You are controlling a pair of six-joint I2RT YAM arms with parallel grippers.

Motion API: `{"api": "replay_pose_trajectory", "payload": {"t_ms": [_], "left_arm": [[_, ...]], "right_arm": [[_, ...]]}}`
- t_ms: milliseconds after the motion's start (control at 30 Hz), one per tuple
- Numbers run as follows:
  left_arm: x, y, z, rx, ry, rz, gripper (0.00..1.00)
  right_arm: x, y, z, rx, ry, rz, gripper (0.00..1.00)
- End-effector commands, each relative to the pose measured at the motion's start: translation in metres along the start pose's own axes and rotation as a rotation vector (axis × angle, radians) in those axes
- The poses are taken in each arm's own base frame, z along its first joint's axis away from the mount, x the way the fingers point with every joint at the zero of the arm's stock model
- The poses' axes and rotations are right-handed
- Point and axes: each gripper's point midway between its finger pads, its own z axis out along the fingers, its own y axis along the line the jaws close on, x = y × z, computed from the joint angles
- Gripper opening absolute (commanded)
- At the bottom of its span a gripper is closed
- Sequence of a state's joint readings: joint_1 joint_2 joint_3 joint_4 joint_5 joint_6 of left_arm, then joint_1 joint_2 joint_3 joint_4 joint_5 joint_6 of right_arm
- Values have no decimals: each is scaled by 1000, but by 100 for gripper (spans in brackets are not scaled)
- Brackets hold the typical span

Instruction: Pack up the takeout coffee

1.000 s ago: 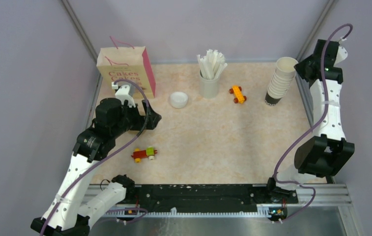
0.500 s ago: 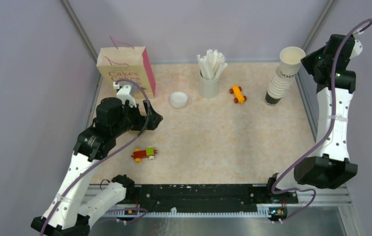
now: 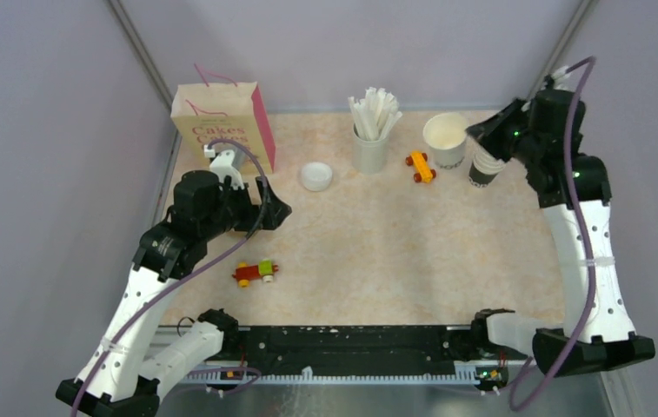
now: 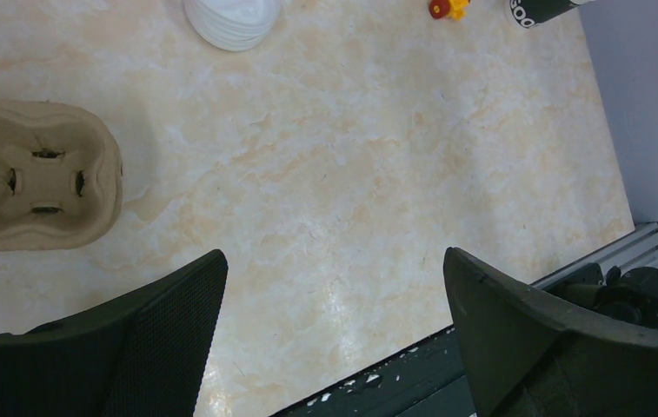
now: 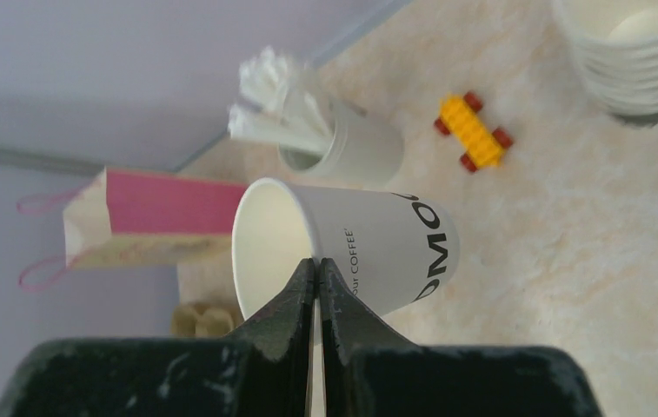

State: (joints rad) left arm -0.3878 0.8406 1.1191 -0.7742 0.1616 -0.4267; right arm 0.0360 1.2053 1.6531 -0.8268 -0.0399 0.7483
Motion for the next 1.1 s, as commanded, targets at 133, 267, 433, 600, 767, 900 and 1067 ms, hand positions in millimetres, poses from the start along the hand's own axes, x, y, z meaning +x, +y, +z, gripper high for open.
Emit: {"api": "replay_pose_trajectory", "payload": {"t_ms": [133,267,433,600,767,900,1067], "left_arm": [[-1,-1,0,3,2,-8,99],[7,-1,2,8,30,-18,99],[13,8,5,-35,55,-24,99],[19,6,6,-16,71,-40,99],[23,9,7,-22,66,-47,99],[26,13,13,-33,69,-55,99],[24,13,19,-31,65,-52,99]], "right_arm": [[158,19,-21,-119,356,-38,0],[231,23,-26,-165,508,-149,0],[287,37,-24,-317,604,-200,0],[341,30,-20,-480,675,-305,0],[372,12,-16,-510,751,-344,0],[374,8,-16,-522,749,-373,0],[377,-9,-13,-521,720,-426,0]]}}
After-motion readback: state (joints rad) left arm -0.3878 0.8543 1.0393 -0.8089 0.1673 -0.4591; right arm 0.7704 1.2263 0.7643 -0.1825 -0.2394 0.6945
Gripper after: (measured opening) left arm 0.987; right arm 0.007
